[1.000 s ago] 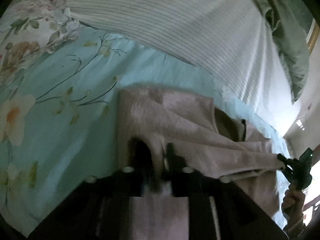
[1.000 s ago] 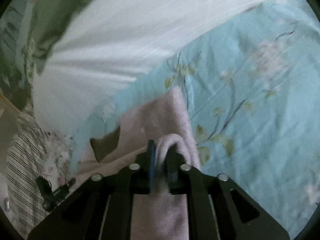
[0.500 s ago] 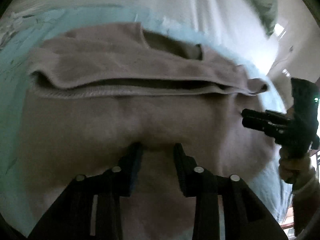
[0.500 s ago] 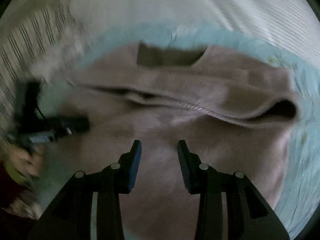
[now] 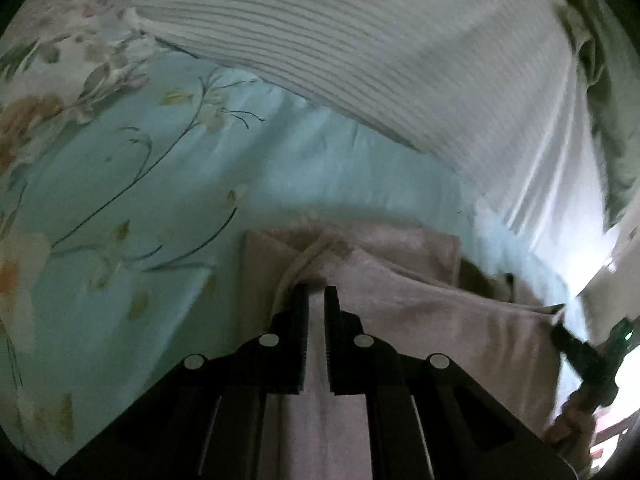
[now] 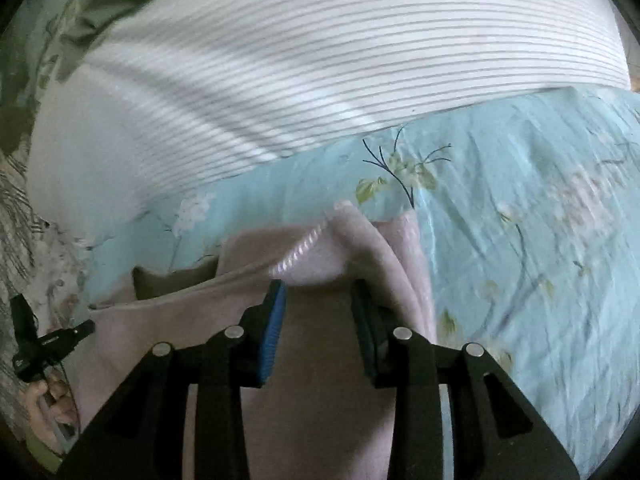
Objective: Fold small clothes
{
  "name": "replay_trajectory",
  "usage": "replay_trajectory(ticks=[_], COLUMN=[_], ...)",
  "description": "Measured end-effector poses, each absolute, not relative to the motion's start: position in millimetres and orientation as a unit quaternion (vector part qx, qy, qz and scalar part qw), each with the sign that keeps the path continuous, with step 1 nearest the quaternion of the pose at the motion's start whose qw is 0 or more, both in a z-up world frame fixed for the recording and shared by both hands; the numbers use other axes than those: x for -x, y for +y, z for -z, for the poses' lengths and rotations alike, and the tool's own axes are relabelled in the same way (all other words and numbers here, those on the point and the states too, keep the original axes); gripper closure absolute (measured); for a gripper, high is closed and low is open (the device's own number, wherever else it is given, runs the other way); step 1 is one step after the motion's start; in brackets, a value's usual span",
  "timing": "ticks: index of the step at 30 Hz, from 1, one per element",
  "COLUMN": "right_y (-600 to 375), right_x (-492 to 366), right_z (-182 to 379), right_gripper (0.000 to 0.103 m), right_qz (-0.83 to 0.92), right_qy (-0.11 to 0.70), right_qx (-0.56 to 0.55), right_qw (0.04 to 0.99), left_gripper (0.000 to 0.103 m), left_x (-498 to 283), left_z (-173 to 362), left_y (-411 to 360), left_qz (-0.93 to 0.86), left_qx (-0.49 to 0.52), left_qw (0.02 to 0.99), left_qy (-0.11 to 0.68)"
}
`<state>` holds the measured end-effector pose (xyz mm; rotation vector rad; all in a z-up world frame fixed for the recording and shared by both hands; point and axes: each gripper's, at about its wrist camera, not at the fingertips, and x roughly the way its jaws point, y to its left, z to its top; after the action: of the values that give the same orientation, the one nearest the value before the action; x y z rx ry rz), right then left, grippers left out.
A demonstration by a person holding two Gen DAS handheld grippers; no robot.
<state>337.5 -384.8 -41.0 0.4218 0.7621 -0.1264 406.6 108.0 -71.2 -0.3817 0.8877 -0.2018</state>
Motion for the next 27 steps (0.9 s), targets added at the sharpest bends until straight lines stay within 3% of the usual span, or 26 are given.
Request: replay_trajectory(ticks=[2, 4, 9, 12, 14, 17, 27], right_y=[-379, -369, -325, -303, -290, -281, -278], right_x=[-318, -294, -246, -223, -206, -188, -153], right_z=[35, 31, 28, 36, 40, 47, 54], right_gripper=[0.066, 0.066, 0.065, 0.058, 0.057, 0.057, 0.049], right_qz=[0.044, 0.022, -0.029, -0.053, -0.066, -0.071, -0.065], right_qy=[0.366, 0.365, 0.374, 0.387, 0.393, 0.398, 0.396], right_qx=[-0.201, -0.206, -0.211, -0.216, -0.221, -0.233, -0.276], right_qw=[0.908, 0.908, 0.903, 0.895, 0.890, 0.884, 0.873], left_gripper=[0.071, 0.065, 0.057, 0.052, 0.044, 0.042, 0.029], left_x=[-379, -349, -262, -216, -194, -166, -154], left_z=[64, 60, 63, 70, 75, 86, 122], left_y=[109, 105, 91, 84, 82, 81, 79], left_qz=[0.103, 0.123, 0.164, 0.169, 0.172, 0.177, 0.151], left_qx=[0.181, 0.189, 0.235, 0.251, 0.264, 0.281, 0.336], left_qw=[0.887, 0.888, 0.873, 0.868, 0.862, 0.850, 0.825], left_qy=[0.413, 0.402, 0.394, 0.394, 0.397, 0.409, 0.428])
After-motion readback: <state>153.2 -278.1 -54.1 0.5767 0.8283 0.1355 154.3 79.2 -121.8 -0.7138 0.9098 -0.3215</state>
